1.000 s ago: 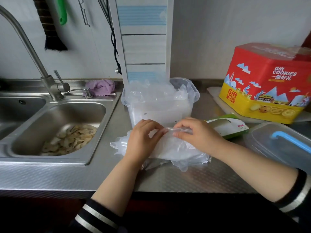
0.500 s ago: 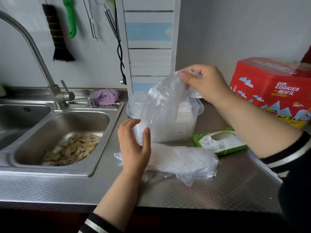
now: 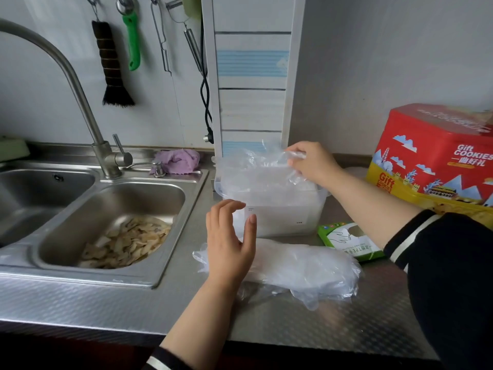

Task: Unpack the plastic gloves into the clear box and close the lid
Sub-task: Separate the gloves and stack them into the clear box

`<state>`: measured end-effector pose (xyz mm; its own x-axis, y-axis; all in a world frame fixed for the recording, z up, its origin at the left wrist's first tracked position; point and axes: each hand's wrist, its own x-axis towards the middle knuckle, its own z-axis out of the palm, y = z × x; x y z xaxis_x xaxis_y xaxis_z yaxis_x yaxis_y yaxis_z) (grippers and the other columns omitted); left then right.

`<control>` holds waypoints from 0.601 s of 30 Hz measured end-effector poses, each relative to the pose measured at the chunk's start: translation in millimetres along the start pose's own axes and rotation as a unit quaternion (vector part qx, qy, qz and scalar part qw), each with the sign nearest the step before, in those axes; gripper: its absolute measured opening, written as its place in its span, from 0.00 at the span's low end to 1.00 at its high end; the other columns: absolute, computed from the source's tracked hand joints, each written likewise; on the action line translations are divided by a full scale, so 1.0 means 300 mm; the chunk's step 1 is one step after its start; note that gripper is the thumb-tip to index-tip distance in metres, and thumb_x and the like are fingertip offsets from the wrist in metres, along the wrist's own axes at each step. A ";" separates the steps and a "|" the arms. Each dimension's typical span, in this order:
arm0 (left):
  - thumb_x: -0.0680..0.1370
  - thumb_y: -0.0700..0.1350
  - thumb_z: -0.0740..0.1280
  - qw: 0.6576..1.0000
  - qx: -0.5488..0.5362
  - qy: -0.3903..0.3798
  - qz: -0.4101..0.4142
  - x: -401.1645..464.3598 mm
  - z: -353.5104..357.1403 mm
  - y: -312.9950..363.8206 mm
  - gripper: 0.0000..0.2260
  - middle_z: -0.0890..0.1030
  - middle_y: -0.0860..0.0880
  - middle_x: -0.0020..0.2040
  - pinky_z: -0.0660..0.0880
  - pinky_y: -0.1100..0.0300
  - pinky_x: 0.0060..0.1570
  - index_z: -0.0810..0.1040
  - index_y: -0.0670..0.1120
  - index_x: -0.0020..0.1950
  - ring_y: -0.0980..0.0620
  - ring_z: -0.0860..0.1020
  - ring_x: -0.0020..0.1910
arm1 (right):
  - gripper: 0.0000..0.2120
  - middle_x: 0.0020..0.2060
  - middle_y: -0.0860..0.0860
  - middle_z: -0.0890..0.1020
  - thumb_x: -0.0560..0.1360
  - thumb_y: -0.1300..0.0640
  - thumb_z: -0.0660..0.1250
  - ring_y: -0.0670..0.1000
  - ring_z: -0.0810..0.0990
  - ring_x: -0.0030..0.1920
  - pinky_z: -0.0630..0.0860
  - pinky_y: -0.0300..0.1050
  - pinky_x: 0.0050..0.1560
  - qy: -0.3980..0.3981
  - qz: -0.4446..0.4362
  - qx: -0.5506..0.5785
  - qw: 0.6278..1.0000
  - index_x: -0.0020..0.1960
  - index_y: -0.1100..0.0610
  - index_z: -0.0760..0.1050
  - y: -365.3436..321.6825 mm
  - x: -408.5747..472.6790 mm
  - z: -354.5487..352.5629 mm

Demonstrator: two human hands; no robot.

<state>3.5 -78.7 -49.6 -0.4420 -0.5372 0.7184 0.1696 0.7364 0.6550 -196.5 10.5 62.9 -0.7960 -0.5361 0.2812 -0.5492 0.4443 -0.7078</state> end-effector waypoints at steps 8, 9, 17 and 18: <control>0.79 0.51 0.62 0.999 0.026 -0.031 0.022 -0.001 0.002 0.011 0.08 0.74 0.57 0.52 0.68 0.64 0.52 0.75 0.48 0.53 0.57 0.71 0.52 | 0.27 0.67 0.53 0.68 0.74 0.54 0.70 0.55 0.71 0.64 0.71 0.47 0.59 -0.132 -0.022 -0.273 0.953 0.71 0.50 0.66 0.002 0.001 0.007; 0.79 0.50 0.62 0.999 0.030 -0.036 0.023 -0.001 0.002 0.011 0.08 0.75 0.56 0.52 0.68 0.64 0.52 0.75 0.48 0.52 0.57 0.71 0.52 | 0.28 0.68 0.52 0.67 0.74 0.52 0.70 0.56 0.69 0.66 0.70 0.49 0.61 -0.138 -0.023 -0.302 0.943 0.71 0.50 0.66 0.000 -0.001 0.008; 0.79 0.50 0.61 0.997 0.044 -0.051 0.023 -0.005 0.002 0.014 0.08 0.76 0.56 0.50 0.66 0.67 0.53 0.76 0.48 0.50 0.57 0.71 0.51 | 0.17 0.63 0.53 0.68 0.77 0.60 0.61 0.57 0.65 0.62 0.66 0.48 0.59 -0.011 -0.086 -0.404 0.911 0.65 0.54 0.71 -0.063 -0.024 -0.011; 0.79 0.50 0.61 0.997 0.047 -0.053 0.026 -0.005 0.003 0.015 0.07 0.76 0.55 0.50 0.66 0.67 0.53 0.76 0.48 0.50 0.57 0.71 0.51 | 0.18 0.63 0.53 0.68 0.77 0.62 0.59 0.57 0.65 0.62 0.66 0.47 0.59 -0.006 -0.089 -0.392 0.916 0.66 0.53 0.70 -0.076 -0.028 -0.008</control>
<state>4.2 -74.3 -48.0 -0.5255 -0.4550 0.7189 0.1140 0.7997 0.5895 -178.1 6.7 78.2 -0.6752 -0.6563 0.3366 -0.6881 0.7249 0.0329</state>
